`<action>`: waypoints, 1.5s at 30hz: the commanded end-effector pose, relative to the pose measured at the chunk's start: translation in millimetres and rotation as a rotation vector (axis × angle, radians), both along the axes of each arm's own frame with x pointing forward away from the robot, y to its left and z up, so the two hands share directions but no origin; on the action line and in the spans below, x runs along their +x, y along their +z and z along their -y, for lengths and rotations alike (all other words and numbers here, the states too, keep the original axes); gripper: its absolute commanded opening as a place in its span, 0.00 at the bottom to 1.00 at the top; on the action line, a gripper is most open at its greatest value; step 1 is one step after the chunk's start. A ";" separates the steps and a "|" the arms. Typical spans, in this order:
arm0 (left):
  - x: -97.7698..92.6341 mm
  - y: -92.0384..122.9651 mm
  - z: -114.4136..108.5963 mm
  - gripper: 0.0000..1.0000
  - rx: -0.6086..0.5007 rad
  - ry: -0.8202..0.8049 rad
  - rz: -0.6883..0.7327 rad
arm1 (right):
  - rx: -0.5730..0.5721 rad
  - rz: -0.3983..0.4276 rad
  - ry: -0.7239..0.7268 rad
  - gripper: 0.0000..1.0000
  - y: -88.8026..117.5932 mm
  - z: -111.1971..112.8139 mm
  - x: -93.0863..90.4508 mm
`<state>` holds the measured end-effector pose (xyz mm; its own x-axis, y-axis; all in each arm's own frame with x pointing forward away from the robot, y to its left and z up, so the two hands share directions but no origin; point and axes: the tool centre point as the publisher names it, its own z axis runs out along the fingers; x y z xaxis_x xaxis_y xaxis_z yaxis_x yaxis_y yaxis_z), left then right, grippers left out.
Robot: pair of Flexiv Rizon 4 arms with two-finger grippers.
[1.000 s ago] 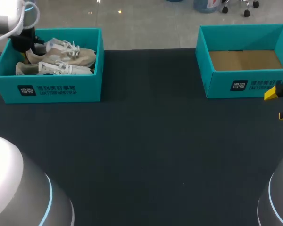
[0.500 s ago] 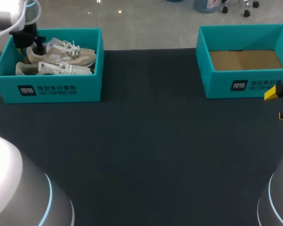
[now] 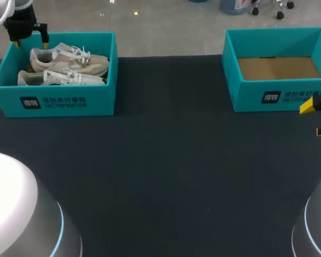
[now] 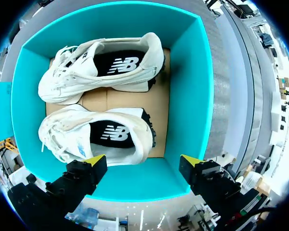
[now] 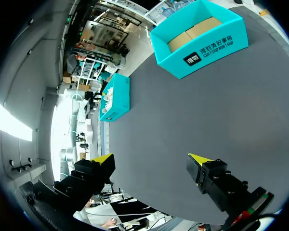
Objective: Take the shoe out of the shoebox, open the shoe tongue, remove and reinsert the insole, then place the shoe into the shoebox
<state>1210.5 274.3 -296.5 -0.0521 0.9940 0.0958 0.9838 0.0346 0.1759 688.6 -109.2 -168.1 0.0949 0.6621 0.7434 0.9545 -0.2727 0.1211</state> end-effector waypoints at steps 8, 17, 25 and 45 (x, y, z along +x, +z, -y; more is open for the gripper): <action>-46.3 54.9 3.9 1.00 0.015 0.032 -0.003 | -0.002 0.000 -0.003 1.00 0.0 -0.5 -1.6; -48.1 55.9 3.7 1.00 0.023 0.028 -0.006 | -0.002 0.000 -0.003 1.00 0.0 -0.5 -1.6; -48.1 55.9 3.7 1.00 0.023 0.028 -0.006 | -0.002 0.000 -0.003 1.00 0.0 -0.5 -1.6; -127.6 32.3 -8.8 0.48 -0.009 -0.117 -0.127 | -0.002 0.000 -0.003 1.00 0.0 -0.5 -1.6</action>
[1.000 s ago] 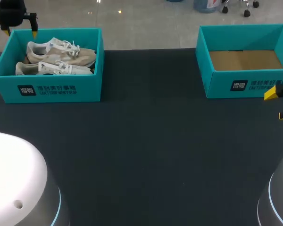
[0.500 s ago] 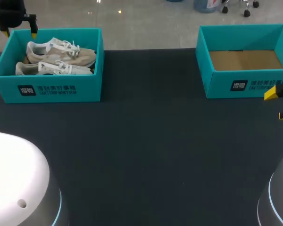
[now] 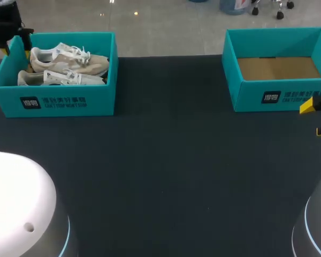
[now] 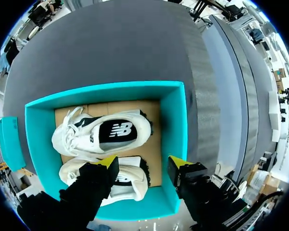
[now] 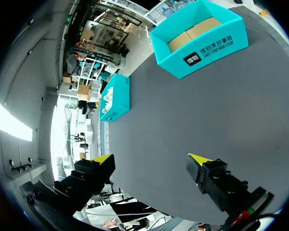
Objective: Take the shoe out of the shoebox, open the shoe tongue, remove and reinsert the insole, then place the shoe into the shoebox
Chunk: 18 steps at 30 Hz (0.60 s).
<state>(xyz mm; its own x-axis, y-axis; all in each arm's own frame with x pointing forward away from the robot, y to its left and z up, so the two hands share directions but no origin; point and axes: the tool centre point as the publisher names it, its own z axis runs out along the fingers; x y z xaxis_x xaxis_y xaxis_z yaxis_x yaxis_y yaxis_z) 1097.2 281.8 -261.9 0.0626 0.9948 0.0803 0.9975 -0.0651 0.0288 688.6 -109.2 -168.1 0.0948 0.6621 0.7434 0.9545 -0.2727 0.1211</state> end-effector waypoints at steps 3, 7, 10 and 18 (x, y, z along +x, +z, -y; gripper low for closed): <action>-20.6 -7.1 -2.7 0.44 -0.003 -0.021 0.014 | -0.002 0.000 -0.003 1.00 0.0 -0.5 -1.6; -27.5 -16.1 -4.2 0.47 -0.025 -0.070 0.024 | -0.002 0.000 -0.003 1.00 0.0 -0.5 -1.6; -29.0 -26.4 -4.8 0.47 -0.041 -0.086 0.015 | -0.002 0.000 -0.003 1.00 0.0 -0.5 -1.6; -25.1 -52.0 -7.1 0.47 -0.061 -0.079 -0.015 | -0.002 0.000 -0.003 1.00 0.0 -0.5 -1.6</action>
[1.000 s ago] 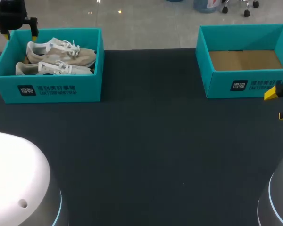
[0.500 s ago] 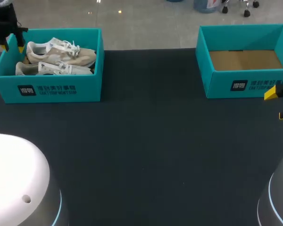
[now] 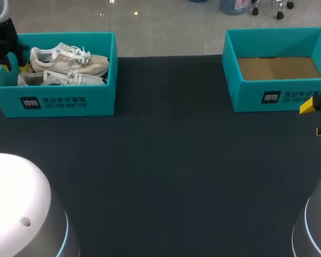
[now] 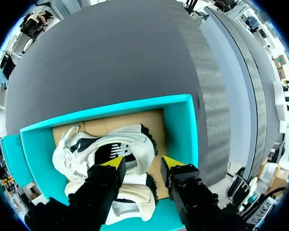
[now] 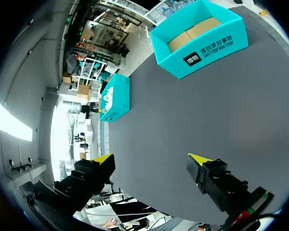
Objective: Take the shoe out of the shoebox, open the shoe tongue, remove and reinsert the insole, then place the shoe into the shoebox
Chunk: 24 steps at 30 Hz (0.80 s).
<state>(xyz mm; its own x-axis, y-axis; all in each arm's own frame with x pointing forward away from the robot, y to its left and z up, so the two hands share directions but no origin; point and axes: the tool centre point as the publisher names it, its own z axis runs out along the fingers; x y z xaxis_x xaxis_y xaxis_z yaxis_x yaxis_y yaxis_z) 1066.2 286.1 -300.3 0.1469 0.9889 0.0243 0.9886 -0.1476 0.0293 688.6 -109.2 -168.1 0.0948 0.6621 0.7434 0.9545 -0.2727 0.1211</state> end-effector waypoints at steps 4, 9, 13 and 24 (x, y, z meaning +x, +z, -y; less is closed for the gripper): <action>11.4 -23.8 -4.0 0.49 -0.026 0.015 -0.036 | -0.002 0.000 -0.003 1.00 0.0 -0.5 -1.6; 13.4 -33.1 -5.6 0.55 -0.048 0.006 -0.040 | -0.002 0.000 -0.003 1.00 0.0 -0.5 -1.6; 13.4 -41.9 -6.2 0.58 -0.052 0.006 -0.043 | -0.002 0.000 -0.003 1.00 0.0 -0.5 -1.6; 13.3 -67.9 -4.2 0.69 -0.047 0.000 -0.056 | -0.002 0.000 -0.003 1.00 0.0 -0.5 -1.6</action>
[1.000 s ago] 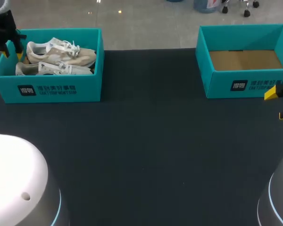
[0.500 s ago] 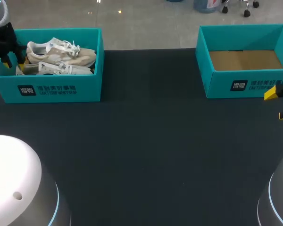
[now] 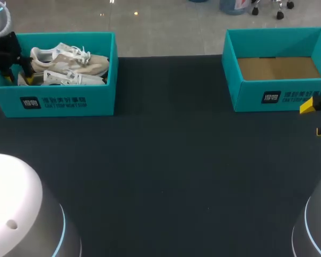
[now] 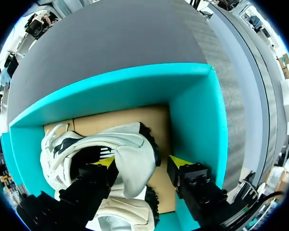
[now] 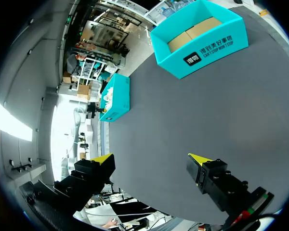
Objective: Take the shoe out of the shoebox, open the shoe tongue, remove and reinsert the insole, then place the shoe into the shoebox
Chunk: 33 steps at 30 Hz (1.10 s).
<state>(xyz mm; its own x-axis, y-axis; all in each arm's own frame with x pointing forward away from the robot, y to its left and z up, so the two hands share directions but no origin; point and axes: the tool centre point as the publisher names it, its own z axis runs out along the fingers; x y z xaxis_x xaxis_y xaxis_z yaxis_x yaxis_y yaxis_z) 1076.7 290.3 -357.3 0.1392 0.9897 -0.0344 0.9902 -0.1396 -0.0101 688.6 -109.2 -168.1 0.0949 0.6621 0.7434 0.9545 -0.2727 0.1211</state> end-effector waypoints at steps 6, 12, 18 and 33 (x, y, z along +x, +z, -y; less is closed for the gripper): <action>2.3 -27.0 0.6 0.72 0.000 -0.022 -0.023 | -0.002 0.000 -0.003 1.00 0.0 -0.5 -1.6; 3.3 -39.8 0.3 0.45 0.009 -0.016 -0.041 | -0.002 0.000 -0.003 1.00 0.0 -0.5 -1.6; 1.4 -41.9 -1.7 0.04 0.026 -0.017 -0.044 | -0.002 0.000 -0.003 1.00 0.0 -0.5 -1.6; 0.6 -5.4 -9.8 0.00 0.075 -0.017 -0.013 | -0.002 0.000 -0.003 1.00 0.0 -0.5 -1.6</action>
